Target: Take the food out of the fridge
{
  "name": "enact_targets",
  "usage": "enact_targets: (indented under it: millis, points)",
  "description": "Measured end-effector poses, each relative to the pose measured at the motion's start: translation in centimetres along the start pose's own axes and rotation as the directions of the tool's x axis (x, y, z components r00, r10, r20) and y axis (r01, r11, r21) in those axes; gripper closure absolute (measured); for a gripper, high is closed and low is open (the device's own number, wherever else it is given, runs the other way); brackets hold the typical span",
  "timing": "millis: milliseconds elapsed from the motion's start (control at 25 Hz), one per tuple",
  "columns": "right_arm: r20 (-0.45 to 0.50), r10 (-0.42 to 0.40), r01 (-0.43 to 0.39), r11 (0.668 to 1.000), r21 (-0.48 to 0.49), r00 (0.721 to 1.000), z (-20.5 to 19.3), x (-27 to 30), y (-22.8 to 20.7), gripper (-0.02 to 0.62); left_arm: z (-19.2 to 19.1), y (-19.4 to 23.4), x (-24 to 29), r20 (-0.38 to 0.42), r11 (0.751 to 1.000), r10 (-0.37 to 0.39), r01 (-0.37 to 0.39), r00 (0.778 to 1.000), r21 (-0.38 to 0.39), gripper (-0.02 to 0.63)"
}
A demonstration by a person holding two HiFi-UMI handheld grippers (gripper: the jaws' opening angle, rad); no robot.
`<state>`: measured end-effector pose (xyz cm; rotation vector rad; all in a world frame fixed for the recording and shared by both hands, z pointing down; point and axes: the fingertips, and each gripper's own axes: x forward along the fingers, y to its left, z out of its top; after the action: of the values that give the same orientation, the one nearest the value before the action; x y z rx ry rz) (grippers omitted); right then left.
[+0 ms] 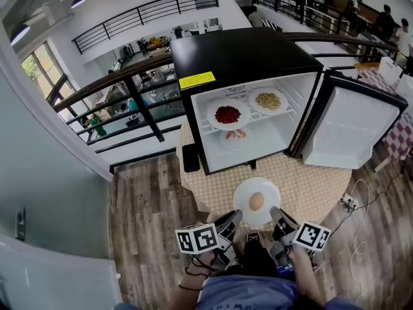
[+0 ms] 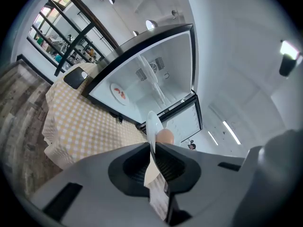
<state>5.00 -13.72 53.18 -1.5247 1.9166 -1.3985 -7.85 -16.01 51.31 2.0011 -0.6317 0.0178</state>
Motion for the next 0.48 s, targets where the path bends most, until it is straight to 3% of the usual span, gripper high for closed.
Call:
enact_targets:
  millis: [480]
  points:
    - [-0.016, -0.016, 0.015, 0.999, -0.050, 1.000, -2.7, -2.9, 1.9, 0.534, -2.4, -1.1, -3.6, 0.019, 1.000, -0.004, 0.004, 1.000, 0.001, 0.572]
